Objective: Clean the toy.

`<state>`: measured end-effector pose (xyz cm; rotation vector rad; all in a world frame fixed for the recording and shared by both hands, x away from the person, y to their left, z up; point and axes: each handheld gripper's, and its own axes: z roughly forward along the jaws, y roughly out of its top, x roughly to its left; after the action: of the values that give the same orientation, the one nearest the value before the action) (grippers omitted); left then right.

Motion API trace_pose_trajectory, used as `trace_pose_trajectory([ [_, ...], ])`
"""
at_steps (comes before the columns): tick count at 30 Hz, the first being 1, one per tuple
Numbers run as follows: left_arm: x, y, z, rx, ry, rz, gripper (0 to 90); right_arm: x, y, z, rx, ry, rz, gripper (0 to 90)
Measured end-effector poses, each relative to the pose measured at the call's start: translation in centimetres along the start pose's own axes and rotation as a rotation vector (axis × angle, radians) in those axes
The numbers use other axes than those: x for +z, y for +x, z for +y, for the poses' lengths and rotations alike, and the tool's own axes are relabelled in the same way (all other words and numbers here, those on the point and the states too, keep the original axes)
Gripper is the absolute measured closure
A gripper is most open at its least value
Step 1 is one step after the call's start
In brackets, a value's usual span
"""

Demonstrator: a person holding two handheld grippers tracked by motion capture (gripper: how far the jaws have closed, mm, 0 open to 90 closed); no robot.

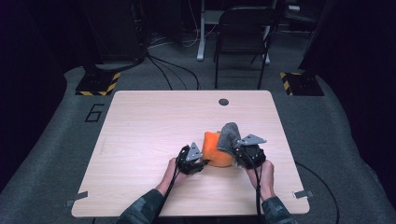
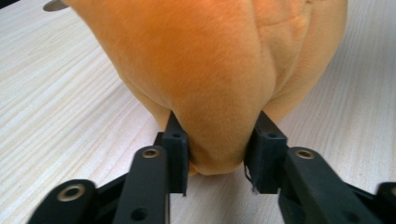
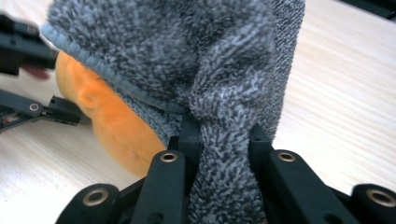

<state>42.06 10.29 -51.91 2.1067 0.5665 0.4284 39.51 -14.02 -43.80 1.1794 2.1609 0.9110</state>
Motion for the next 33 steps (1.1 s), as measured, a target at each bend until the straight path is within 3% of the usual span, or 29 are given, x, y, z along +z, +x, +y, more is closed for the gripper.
trace_pose_trajectory([
  [4,0.0,0.1,-0.1,-0.008,-0.01,-0.002,69.7,-1.5,-2.3,-0.7,0.061,-0.011,-0.046,75.2],
  [7,0.0,0.0,-0.1,-0.012,-0.021,0.0,71.3,-1.7,-3.4,-1.7,0.087,0.012,-0.072,75.2],
  [19,-0.5,-0.1,0.0,-0.022,-0.076,0.01,74.3,-1.1,-4.1,-2.3,0.101,0.036,-0.09,75.2],
  [27,-1.8,0.4,0.8,-0.1,-0.119,-0.009,74.4,-1.4,-4.8,-2.5,0.115,0.025,-0.106,75.2],
  [33,-3.0,0.7,1.7,-0.187,-0.135,-0.052,74.3,-1.7,-5.2,-2.5,0.13,0.013,-0.112,75.2],
])
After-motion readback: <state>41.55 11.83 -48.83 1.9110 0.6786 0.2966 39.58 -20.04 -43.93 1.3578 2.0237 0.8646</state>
